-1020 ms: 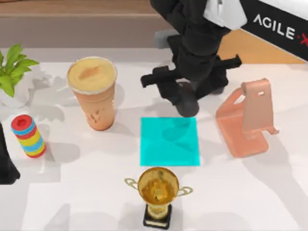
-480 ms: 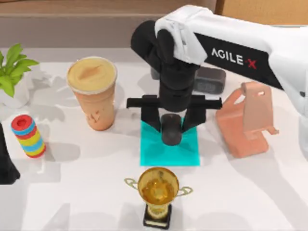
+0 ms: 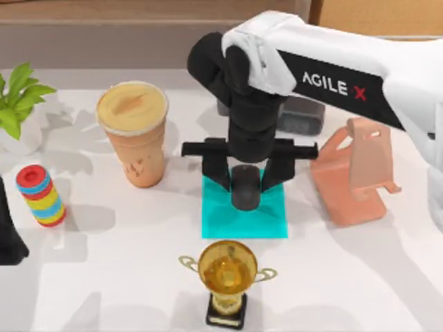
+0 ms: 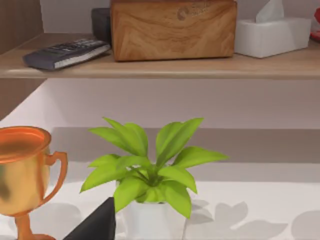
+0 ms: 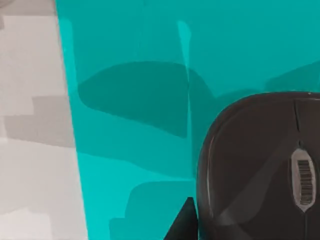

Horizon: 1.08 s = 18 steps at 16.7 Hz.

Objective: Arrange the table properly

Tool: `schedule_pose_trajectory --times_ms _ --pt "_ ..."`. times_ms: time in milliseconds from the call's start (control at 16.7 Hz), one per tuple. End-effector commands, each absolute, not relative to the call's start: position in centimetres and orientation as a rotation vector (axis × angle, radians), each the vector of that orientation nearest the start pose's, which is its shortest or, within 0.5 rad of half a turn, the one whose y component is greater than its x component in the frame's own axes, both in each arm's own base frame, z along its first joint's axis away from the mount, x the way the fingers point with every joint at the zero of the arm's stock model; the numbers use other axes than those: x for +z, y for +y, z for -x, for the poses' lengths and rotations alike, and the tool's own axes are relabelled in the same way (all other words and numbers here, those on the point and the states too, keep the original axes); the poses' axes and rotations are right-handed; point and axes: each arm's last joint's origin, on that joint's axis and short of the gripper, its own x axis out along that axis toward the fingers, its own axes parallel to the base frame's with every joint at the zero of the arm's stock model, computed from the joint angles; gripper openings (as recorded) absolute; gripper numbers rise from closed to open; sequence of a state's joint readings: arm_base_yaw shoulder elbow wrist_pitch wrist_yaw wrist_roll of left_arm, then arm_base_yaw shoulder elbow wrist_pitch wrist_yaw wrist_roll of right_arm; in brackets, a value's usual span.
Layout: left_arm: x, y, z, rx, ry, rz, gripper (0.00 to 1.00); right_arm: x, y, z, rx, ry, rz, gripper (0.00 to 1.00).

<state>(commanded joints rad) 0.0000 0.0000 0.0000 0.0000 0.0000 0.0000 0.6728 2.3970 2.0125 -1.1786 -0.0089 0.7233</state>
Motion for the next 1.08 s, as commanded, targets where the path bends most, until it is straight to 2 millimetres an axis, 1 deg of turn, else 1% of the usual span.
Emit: schedule_pose_trajectory --times_ms 240,420,1080 --pt "16.0 -0.12 -10.57 0.0 0.0 0.0 1.0 13.5 29.93 -36.31 -0.017 1.576 -0.038 0.0" --pt "16.0 -0.12 -10.57 0.0 0.0 0.0 1.0 13.49 29.94 -36.31 -0.016 1.575 -0.038 0.0" --pt "16.0 -0.12 -10.57 0.0 0.0 0.0 1.0 13.49 29.94 -36.31 -0.016 1.575 -0.038 0.83"
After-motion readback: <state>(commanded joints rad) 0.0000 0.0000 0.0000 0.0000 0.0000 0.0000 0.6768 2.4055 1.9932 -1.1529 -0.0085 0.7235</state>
